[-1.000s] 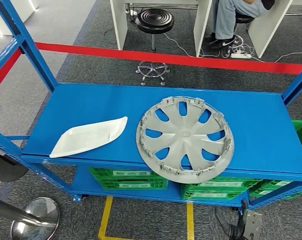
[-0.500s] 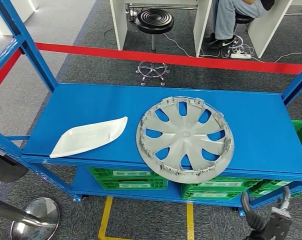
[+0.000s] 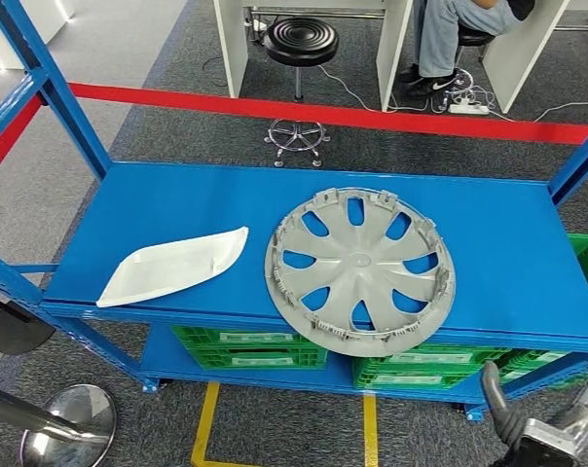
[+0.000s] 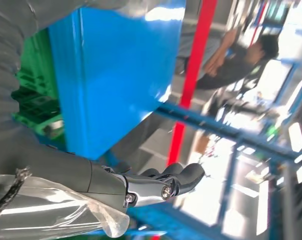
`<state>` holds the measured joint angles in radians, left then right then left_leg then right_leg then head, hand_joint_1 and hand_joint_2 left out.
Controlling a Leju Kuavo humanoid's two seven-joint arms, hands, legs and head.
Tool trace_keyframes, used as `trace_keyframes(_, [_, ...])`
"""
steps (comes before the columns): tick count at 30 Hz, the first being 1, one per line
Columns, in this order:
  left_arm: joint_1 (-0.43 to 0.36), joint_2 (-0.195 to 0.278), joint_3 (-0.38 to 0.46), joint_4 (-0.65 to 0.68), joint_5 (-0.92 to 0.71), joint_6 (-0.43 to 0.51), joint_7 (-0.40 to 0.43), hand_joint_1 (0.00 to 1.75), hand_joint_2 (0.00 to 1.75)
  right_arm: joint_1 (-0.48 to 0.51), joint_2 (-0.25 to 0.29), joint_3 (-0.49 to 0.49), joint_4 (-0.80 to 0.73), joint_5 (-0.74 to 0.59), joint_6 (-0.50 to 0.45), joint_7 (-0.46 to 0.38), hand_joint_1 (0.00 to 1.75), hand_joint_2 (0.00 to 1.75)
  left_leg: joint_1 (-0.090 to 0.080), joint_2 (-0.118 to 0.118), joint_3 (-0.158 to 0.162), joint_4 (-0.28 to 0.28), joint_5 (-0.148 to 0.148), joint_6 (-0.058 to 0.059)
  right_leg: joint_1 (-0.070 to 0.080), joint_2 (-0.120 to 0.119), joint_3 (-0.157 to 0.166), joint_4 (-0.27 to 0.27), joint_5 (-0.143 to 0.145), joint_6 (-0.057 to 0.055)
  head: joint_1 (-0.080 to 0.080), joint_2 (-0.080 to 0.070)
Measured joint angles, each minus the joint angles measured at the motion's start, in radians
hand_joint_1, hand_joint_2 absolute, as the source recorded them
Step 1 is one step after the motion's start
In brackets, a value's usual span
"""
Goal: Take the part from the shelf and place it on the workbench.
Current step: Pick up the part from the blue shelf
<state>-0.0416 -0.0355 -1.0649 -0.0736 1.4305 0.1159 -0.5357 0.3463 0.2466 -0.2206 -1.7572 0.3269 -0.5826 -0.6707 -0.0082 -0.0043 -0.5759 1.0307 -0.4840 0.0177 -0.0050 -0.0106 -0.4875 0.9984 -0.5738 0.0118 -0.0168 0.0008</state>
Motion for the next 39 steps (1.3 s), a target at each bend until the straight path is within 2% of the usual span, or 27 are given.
trace_keyframes(3, [-0.001, 0.006, -0.018, 0.000, 0.014, 0.000, 0.002, 0.00, 1.75, 0.016, -0.024, 0.043, -0.011, 0.051, 0.002, 0.015, 0.00, 1.75, 0.000, 0.000, 0.000, 0.000, 0.000, 0.000, 0.000, 0.000, 0.000, 0.000, 0.000, 0.000, 0.000, 0.000])
trace_keyframes(10, [-0.005, 0.027, -0.072, 0.000, 0.039, -0.002, 0.013, 0.00, 1.75, 0.067, -0.141, 0.191, -0.013, 0.239, 0.010, 0.110, 0.00, 1.75, -0.001, 0.000, 0.000, 0.000, 0.000, 0.000, 0.000, 0.000, 0.000, 0.000, 0.000, 0.000, 0.000, 0.000])
trace_keyframes(20, [-0.013, 0.047, -0.124, 0.000, 0.046, -0.005, 0.034, 0.00, 1.75, 0.085, -0.328, 0.385, -0.010, 0.415, -0.024, 0.321, 0.00, 1.75, -0.001, 0.000, 0.000, 0.000, -0.001, 0.000, -0.001, 0.000, 0.000, 0.000, 0.000, 0.000, 0.000, 0.000])
trace_keyframes(29, [-0.020, 0.059, -0.170, -0.003, 0.039, -0.009, 0.052, 0.00, 1.75, 0.041, -0.483, 0.558, 0.015, 0.579, -0.056, 0.543, 0.00, 1.75, 0.000, 0.000, 0.000, 0.000, -0.001, 0.000, 0.000, 0.000, 0.000, 0.000, 0.000, 0.000, 0.000, 0.000])
trace_keyframes(39, [-0.031, 0.072, -0.231, -0.009, 0.011, -0.014, 0.068, 0.00, 1.75, -0.056, -0.617, 0.720, 0.083, 0.774, -0.061, 0.767, 0.00, 1.75, -0.001, 0.000, 0.000, 0.000, 0.000, 0.000, 0.000, 0.000, 0.000, 0.000, 0.000, 0.000, 0.000, 0.000])
